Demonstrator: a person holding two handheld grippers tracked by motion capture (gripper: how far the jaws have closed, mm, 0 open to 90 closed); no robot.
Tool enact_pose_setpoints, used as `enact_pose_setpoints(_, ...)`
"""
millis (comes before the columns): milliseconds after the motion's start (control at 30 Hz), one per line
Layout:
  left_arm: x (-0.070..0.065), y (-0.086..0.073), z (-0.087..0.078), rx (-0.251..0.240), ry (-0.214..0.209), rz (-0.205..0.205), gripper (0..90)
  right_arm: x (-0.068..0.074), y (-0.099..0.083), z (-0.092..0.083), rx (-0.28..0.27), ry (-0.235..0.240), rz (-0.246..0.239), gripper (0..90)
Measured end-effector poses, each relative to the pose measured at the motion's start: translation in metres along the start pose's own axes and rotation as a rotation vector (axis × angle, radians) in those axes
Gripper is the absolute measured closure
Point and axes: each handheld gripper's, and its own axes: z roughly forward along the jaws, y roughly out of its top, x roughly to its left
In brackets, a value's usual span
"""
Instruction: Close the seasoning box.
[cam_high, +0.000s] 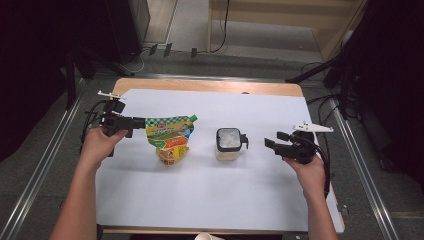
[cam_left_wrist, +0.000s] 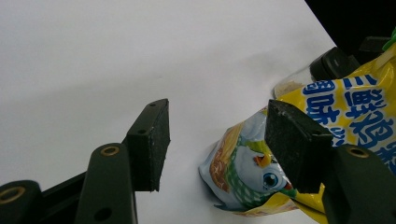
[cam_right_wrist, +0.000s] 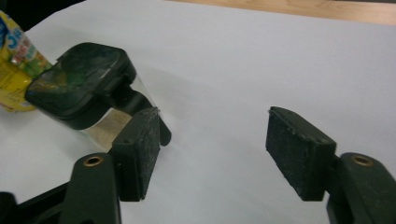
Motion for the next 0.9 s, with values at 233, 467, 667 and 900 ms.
enact_pose_setpoints(233, 0.002, 0.0, 0.002, 0.003, 0.004, 0.0, 41.3, -0.009, -0.005, 0.006, 0.007, -0.046, 0.033, 32.4)
enact_pose_setpoints(467, 0.005, 0.0, 0.002, -0.001, 0.004, -0.023, 39.3, -0.009, -0.007, 0.01, 0.02, -0.059, 0.034, 31.7)
enact_pose_setpoints(667, 0.006, -0.002, 0.003, -0.05, 0.017, -0.026, 39.1, -0.008, -0.008, 0.015, 0.048, -0.051, 0.017, 25.4)
enact_pose_setpoints(900, 0.011, -0.005, 0.005, -0.056, 0.03, -0.026, 38.2, -0.005, -0.008, 0.019, 0.061, -0.051, -0.002, 25.6)
